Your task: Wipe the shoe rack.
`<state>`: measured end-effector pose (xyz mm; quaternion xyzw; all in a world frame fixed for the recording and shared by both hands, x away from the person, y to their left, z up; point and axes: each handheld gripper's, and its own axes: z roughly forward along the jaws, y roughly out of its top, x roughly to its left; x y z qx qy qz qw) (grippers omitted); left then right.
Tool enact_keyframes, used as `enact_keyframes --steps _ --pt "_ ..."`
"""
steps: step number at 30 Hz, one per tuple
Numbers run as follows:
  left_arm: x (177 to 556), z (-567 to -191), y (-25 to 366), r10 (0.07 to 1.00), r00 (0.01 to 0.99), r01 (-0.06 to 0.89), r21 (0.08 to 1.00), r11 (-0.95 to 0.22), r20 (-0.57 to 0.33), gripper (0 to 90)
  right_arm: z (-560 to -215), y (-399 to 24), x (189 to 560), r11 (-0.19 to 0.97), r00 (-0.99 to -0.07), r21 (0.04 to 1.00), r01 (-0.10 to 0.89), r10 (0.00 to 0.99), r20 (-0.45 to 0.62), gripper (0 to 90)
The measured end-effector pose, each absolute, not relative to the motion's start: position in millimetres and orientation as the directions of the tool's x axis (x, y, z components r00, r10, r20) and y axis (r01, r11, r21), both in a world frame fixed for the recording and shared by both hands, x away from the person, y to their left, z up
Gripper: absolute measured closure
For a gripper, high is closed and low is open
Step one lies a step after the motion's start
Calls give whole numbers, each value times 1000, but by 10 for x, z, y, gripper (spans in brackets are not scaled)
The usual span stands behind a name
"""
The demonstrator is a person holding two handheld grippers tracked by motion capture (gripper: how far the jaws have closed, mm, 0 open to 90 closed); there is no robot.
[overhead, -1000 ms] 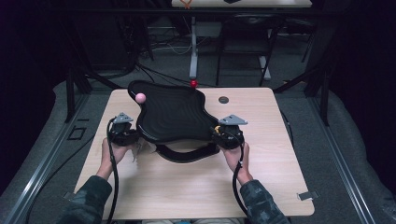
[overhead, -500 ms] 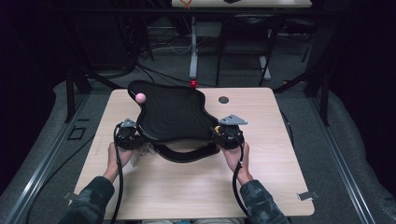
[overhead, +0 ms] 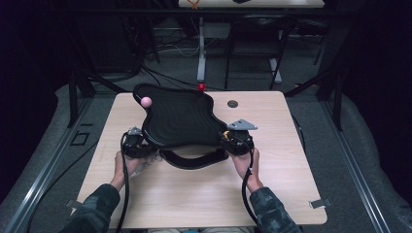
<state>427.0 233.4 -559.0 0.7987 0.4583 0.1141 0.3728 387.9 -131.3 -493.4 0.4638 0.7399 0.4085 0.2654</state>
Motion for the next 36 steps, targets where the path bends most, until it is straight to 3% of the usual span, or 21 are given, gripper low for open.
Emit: enact_keyframes --steps 36 --pt "4119 -4699 2533 780 616 436 871 -227 -105 825 -4931 -1311 3881 237 -429 849 473 903 -13 597"
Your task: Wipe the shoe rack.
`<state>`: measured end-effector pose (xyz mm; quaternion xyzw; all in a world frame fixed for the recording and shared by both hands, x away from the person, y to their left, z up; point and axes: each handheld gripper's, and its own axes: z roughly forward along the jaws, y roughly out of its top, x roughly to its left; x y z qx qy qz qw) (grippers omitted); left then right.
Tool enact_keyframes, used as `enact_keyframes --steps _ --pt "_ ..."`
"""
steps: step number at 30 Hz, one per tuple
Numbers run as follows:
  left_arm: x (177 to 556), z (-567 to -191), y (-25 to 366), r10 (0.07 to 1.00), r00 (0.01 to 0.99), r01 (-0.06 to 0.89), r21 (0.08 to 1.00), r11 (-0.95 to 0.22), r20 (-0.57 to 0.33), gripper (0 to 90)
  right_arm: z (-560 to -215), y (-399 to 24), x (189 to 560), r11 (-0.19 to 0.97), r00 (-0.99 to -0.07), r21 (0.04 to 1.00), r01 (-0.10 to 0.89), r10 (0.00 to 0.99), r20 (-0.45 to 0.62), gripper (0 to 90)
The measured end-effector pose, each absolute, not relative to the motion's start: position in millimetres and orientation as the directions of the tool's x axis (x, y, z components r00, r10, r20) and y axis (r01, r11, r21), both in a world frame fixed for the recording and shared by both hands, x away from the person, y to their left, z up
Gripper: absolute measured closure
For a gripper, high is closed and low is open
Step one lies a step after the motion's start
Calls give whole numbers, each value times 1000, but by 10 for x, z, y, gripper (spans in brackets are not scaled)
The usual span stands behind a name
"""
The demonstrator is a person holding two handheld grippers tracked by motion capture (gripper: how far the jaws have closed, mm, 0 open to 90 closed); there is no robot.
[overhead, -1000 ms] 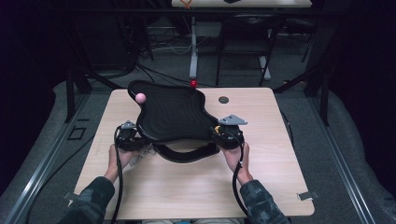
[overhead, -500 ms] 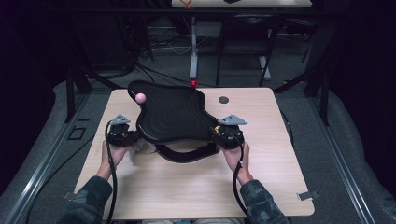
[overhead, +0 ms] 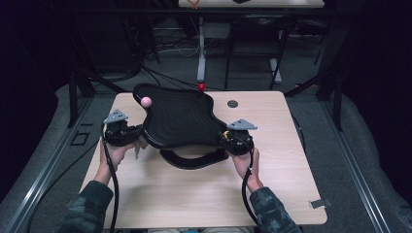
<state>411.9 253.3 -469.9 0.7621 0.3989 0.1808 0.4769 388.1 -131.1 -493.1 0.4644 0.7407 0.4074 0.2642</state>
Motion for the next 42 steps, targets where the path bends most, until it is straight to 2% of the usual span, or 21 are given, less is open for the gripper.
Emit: enact_keyframes --steps 12,16,27,42 --pt "4115 -4376 2558 770 637 345 909 -234 -43 822 -4928 -1305 3881 237 -424 847 475 906 -15 598" --pt "4107 -4364 2559 781 623 348 909 -229 -42 823 -4930 -1305 3881 235 -424 848 476 906 -13 598" --pt "3962 -4665 2700 841 534 403 900 -165 -86 824 -4923 -1292 3890 216 -405 844 491 914 2 599" --pt "3915 -5111 2688 880 469 475 860 -188 -67 825 -4920 -1138 3905 186 -338 841 508 941 -4 599"
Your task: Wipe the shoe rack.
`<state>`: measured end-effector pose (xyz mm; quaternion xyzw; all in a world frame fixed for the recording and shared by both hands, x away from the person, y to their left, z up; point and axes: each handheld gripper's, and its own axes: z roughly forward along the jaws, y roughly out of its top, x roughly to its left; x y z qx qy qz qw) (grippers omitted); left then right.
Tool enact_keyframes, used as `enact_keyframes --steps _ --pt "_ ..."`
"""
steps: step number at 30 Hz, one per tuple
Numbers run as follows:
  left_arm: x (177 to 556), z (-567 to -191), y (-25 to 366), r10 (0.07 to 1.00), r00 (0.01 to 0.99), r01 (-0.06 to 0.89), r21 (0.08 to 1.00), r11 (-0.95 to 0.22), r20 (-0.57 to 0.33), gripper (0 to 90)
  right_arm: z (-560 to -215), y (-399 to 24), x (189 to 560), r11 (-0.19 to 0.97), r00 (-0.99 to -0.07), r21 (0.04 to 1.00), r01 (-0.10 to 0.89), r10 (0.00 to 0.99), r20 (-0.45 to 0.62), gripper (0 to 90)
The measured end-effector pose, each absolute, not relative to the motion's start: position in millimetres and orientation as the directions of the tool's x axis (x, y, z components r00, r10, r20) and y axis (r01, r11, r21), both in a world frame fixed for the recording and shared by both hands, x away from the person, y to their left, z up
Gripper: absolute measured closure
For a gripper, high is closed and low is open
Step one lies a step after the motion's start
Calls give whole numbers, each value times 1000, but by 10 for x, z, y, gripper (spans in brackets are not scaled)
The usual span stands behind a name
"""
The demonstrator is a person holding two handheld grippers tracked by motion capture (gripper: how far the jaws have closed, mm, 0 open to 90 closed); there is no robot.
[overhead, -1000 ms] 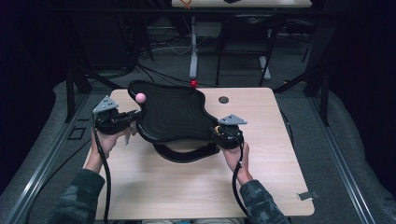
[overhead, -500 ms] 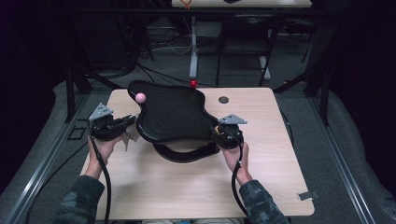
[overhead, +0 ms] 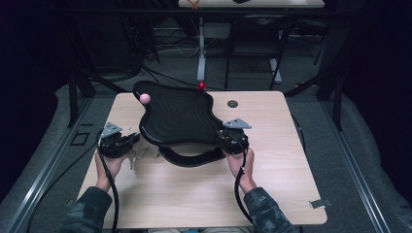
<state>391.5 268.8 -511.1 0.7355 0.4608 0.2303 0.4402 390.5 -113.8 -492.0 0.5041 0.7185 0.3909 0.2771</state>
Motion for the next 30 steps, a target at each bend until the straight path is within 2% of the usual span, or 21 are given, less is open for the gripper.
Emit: enact_keyframes --steps 5,13,17,21,25,30 --pt "3938 -5173 2620 888 457 485 853 -194 -58 826 -4922 -988 3939 164 -292 842 514 956 -8 598" --pt "3962 -5260 2564 906 416 499 852 -159 -75 827 -4889 -975 3988 189 -344 829 527 939 5 592" --pt "3971 -5300 2512 921 382 490 862 -131 -77 831 -4883 -1035 3967 211 -392 838 504 920 4 493" --pt "3992 -5418 2408 929 357 496 863 -94 -104 836 -4896 -1114 3922 221 -436 852 474 900 9 586" --pt "3977 -5631 2291 930 348 505 860 -78 -120 840 -4895 -1142 3901 238 -467 853 465 884 8 596" --pt "3983 -5683 2287 928 354 501 862 -81 -118 839 -4893 -1157 3901 241 -474 852 465 881 9 597"
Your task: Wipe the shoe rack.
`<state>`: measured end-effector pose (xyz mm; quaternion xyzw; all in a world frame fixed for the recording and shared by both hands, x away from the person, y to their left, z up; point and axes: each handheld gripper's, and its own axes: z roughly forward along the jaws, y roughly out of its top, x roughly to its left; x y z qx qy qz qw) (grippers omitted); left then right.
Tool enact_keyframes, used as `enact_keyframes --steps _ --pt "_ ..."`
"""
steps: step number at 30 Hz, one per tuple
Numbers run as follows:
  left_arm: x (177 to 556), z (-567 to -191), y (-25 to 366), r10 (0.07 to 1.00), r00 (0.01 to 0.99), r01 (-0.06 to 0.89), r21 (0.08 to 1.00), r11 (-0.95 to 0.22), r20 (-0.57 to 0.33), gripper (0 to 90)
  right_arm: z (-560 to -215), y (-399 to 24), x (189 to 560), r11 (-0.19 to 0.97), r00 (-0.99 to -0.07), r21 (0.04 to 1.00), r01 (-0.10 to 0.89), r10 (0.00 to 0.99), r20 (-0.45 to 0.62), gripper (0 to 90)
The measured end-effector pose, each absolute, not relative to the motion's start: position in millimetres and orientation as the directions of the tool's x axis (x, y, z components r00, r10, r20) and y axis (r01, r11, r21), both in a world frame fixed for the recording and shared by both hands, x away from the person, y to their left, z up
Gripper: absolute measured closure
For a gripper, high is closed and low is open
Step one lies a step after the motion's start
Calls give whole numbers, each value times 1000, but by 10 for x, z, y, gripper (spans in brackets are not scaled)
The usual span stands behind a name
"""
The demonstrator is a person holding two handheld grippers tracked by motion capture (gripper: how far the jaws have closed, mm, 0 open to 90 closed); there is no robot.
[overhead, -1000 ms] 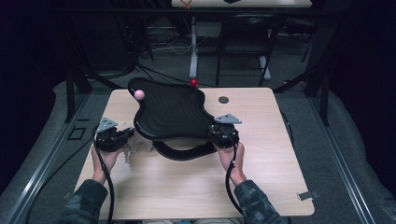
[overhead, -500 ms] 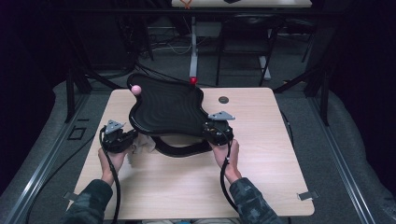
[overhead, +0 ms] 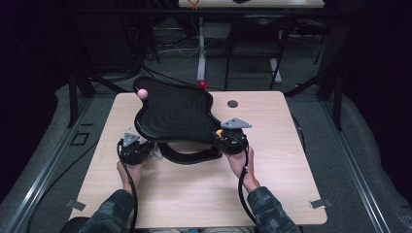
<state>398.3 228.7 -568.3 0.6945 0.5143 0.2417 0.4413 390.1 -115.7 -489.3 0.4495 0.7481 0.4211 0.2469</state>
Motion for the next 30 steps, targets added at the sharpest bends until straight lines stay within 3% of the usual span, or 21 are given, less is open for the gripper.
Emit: enact_keyframes --steps 10,30 --pt "4040 -5723 2260 915 389 512 850 -120 -105 834 -4901 -1170 3903 225 -477 853 470 878 31 601" --pt "4081 -5779 2292 926 360 518 850 -99 -112 830 -4910 -1069 3862 193 -459 854 483 886 59 602"
